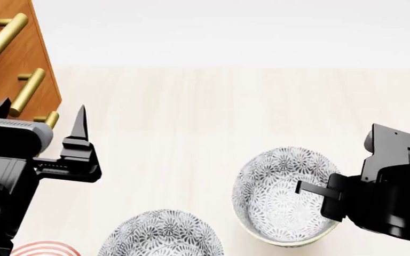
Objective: Stack the bowl at the front on the bowl in the middle.
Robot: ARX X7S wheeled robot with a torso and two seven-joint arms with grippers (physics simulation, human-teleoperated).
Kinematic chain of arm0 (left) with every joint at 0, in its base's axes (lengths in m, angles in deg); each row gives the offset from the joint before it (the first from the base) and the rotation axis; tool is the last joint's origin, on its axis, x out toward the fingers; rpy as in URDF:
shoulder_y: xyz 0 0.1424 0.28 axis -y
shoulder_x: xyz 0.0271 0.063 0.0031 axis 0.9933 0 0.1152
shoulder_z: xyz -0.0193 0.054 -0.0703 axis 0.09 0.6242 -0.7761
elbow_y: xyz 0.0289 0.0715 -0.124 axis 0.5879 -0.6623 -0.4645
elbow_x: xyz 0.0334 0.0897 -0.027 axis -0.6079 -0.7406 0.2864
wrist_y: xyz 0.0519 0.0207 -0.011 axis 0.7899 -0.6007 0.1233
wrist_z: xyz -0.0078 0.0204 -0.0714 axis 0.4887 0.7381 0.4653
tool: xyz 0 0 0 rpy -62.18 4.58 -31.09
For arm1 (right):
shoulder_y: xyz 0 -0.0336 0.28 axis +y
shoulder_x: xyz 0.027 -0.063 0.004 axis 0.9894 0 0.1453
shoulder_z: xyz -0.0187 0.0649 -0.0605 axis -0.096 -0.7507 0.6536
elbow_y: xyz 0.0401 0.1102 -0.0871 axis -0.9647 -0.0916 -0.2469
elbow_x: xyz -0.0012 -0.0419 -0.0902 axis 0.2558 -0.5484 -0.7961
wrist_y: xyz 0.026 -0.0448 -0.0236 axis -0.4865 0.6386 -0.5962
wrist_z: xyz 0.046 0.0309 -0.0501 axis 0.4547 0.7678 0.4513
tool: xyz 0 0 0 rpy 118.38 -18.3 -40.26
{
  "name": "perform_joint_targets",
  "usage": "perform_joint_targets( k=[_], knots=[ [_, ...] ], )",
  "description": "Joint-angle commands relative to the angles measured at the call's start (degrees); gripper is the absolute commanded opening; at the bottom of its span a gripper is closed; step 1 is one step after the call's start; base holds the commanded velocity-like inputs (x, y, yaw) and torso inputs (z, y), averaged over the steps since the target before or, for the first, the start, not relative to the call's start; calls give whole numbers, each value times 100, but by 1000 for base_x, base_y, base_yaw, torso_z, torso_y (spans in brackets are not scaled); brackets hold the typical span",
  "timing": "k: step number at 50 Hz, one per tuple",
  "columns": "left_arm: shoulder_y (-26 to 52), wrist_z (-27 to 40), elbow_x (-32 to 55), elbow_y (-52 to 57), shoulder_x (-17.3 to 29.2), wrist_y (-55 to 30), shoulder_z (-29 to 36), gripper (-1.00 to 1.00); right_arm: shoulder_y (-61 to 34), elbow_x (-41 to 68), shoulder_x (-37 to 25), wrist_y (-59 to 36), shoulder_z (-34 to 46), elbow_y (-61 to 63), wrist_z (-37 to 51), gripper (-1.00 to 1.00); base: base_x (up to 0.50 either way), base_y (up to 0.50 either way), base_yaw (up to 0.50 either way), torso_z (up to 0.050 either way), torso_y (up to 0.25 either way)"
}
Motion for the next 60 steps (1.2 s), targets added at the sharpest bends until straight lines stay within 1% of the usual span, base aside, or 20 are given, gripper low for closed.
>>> perform_joint_targets(
  k=[1,4,9,10,12,14,15,21,24,26,32,34,44,51,60],
  knots=[
    [19,22,79,19,31,-40,-38,100,-39,551,-239,-835,-545,1080,919,-100,0,0,0,0,0],
    [20,36,89,21,38,-44,-43,100,-68,700,-263,-989,-683,1235,1079,-100,0,0,0,0,0],
    [23,64,101,42,46,-56,-40,100,-143,1187,-285,-1469,-1162,1696,1687,-100,0,0,0,0,0],
    [26,68,107,43,45,-60,-42,100,-159,1402,-277,-1652,-1377,1849,1938,-100,0,0,0,0,0],
    [23,74,108,46,48,-54,-33,100,-163,1624,-272,-1848,-1556,2010,2202,-100,0,0,0,0,0],
    [12,78,115,42,50,-43,-33,100,-206,2318,-277,-2198,-1902,2225,2938,-100,0,0,0,0,0],
    [6,81,123,47,53,-47,-38,100,-241,2890,-356,-2211,-1857,2252,3411,-100,0,0,0,0,0],
    [22,103,141,65,67,-75,-23,100,-461,4957,-603,-2130,-1576,2362,5081,-100,0,0,0,0,0],
    [46,108,154,54,66,-78,-22,100,-606,5761,-703,-2025,-1313,2455,5723,-100,0,0,0,0,0],
    [52,109,162,57,69,-75,-17,100,-655,6166,-751,-1944,-1150,2530,5996,-100,0,0,0,0,0],
    [83,119,184,38,83,-79,-27,100,-770,6771,-860,-1767,-801,2704,6366,-100,0,0,0,0,0],
    [95,121,189,23,86,-66,-32,100,-825,7241,-925,-1630,-578,2896,6618,-100,0,0,0,0,0],
    [143,157,238,71,97,-115,-34,100,-809,7910,-961,-1360,-107,3415,6791,-100,0,0,0,0,0],
    [167,189,294,167,108,-185,-48,100,-637,7967,-827,-1315,84,3691,6679,-100,0,0,0,0,0],
    [198,232,379,262,120,-243,-130,100,-263,7731,-592,-1420,118,3932,6351,-100,0,0,0,0,0]
  ],
)
